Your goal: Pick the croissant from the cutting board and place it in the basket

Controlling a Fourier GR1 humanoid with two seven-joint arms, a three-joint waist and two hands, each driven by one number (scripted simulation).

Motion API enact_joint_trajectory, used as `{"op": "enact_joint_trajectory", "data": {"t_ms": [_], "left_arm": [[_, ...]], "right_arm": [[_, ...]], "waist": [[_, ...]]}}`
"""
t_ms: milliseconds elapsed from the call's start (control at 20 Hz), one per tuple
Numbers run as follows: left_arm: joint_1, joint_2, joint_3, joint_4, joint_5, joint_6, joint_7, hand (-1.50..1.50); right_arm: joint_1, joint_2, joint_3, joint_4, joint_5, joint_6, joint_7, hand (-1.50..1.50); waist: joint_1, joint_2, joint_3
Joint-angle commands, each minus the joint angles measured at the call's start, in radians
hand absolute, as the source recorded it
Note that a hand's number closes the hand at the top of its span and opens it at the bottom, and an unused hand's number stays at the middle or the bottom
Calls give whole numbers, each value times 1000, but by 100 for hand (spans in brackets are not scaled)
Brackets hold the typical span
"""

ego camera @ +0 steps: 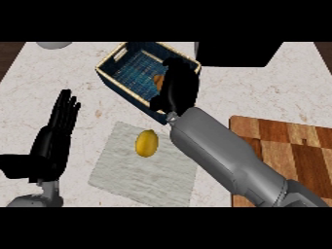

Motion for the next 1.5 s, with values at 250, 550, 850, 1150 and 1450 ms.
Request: {"op": "enact_joint_trajectory", "data": {"t_ms": [250,550,850,1150,1450], "left_arm": [[-12,-43,-25,3,-38,32,0,0],[53,-12,5,-46,-20,14,18,0],[85,-37,-8,-32,-24,10,-28,0],[74,-5,15,-109,-24,28,65,0],[68,-17,42,47,-8,-25,-88,0]], "right_arm": [[-75,7,-85,-20,85,-135,45,-150],[-62,7,-119,-101,303,-145,171,-150],[15,-28,-204,-262,432,-33,252,-150],[195,-71,-301,-555,473,-55,214,-150],[442,-113,-252,-987,463,114,156,-150]], "waist": [[-15,-5,0],[-33,-14,0],[-49,-19,0],[-62,-23,2],[-58,-13,0]]}}
